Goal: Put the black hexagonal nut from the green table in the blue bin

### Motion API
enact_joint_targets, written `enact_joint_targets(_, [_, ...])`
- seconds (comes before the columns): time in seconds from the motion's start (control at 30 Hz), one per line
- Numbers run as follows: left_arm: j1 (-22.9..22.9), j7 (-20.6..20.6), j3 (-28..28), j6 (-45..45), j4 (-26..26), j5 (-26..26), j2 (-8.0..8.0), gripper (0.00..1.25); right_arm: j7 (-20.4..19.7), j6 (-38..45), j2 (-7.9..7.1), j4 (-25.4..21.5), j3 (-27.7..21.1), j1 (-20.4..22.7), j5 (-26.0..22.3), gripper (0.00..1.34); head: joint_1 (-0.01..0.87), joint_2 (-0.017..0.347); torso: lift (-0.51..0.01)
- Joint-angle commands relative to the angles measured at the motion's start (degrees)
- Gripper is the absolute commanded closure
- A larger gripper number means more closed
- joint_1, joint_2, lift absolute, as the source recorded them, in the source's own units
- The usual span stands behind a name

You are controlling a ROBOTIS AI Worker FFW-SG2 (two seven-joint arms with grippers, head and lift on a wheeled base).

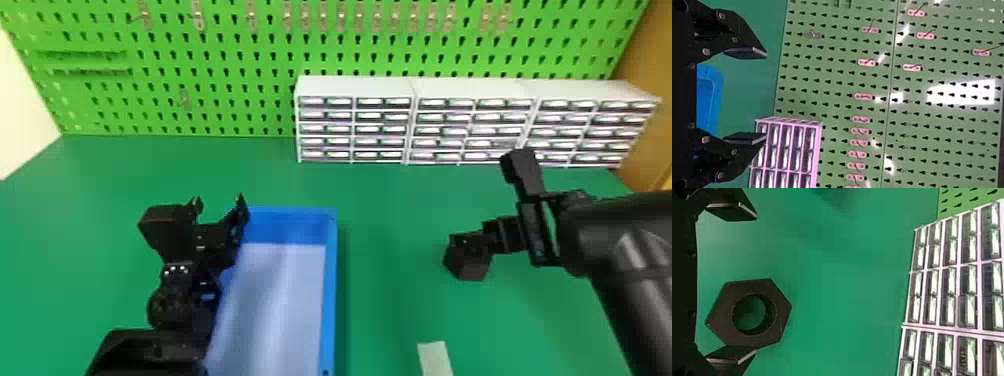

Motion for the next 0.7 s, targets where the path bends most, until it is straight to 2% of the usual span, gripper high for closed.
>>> enact_joint_targets(0.0, [0.0,0.0,0.0,0.0,0.0,0.0,-0.15,0.51,0.2,-0.2,0.78,2.8,0.7,-1.6,1.0,0.11,0.657,0.057,-0.095])
enact_joint_targets(0.33, [0.0,-0.1,0.0,0.0,0.0,0.0,-0.15,0.51,1.9,-1.6,1.4,9.8,3.8,-5.4,2.3,0.11,0.657,0.057,-0.095])
enact_joint_targets(0.67, [0.0,-0.1,0.0,0.0,0.0,0.0,-0.15,0.51,3.3,-3.4,2.63,15.1,3.8,-7.0,4.2,0.11,0.657,0.057,-0.095])
